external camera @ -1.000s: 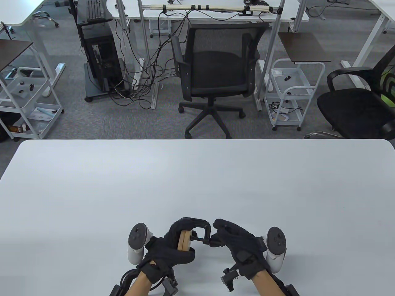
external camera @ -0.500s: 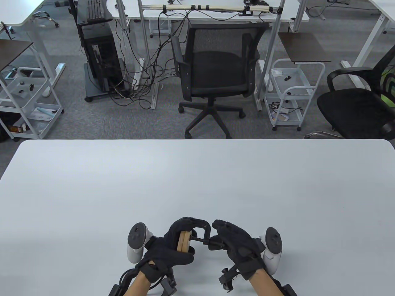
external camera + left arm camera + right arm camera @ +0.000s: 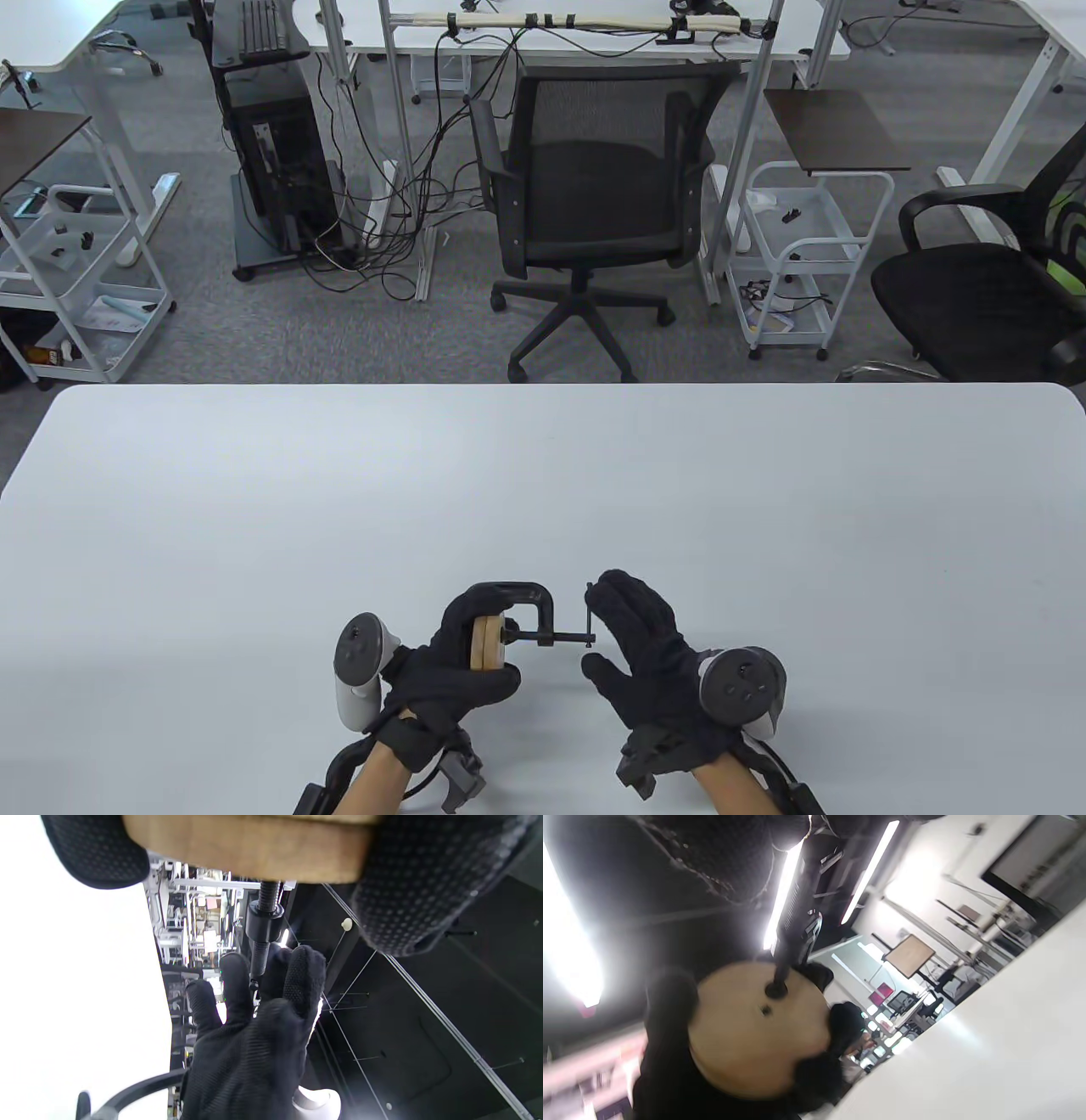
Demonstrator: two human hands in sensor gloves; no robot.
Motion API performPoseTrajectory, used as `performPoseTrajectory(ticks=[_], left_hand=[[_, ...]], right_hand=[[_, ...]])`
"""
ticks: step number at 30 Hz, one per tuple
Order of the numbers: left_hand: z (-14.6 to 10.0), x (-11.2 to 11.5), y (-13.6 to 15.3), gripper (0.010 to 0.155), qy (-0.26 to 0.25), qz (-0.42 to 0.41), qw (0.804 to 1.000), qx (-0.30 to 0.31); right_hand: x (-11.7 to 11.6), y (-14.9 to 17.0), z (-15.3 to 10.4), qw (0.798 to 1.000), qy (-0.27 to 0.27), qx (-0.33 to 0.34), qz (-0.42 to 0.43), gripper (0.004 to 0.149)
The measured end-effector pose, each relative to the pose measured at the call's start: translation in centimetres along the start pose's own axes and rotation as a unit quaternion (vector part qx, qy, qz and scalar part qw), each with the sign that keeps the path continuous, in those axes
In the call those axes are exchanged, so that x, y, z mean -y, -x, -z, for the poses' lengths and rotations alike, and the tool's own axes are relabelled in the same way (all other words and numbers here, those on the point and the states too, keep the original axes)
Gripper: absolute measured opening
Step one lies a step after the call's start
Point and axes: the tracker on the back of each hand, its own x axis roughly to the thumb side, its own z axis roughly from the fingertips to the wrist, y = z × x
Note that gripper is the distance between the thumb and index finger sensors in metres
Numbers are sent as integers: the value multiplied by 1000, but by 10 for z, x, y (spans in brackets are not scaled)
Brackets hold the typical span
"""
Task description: Screw the clamp shut
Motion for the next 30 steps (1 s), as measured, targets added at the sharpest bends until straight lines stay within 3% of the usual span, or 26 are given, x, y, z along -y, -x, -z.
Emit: performPoseTrajectory(ticks=[2, 4, 6, 12, 22, 26, 28, 30], left_hand=[[0, 0, 0, 97, 6, -7, 1000, -1], [1, 1, -1, 97, 22, -5, 1000, -1], [1, 1, -1, 97, 21, 10, 1000, -7], [2, 5, 1, 97, 31, 13, 999, -13], [4, 9, 0, 97, 39, 6, 999, -3], [4, 15, -6, 97, 24, 107, 994, -12], [4, 22, -5, 97, 15, 141, 990, -18], [4, 26, -3, 97, 8, 144, 989, -21]], right_hand=[[-4, -8, -1, 990, -21, 39, -131, 82], [-6, -14, -2, 967, -18, 73, -242, 79], [-7, -18, -3, 950, -2, 98, -296, 74], [-4, -22, -3, 951, 16, 113, -286, 64], [-3, -36, -3, 914, 43, 177, -363, 64], [-6, -31, -2, 948, 5, 100, -303, 75], [-17, -29, -1, 971, -35, 70, -224, 69], [-24, -28, -1, 973, -65, 26, -222, 67]])
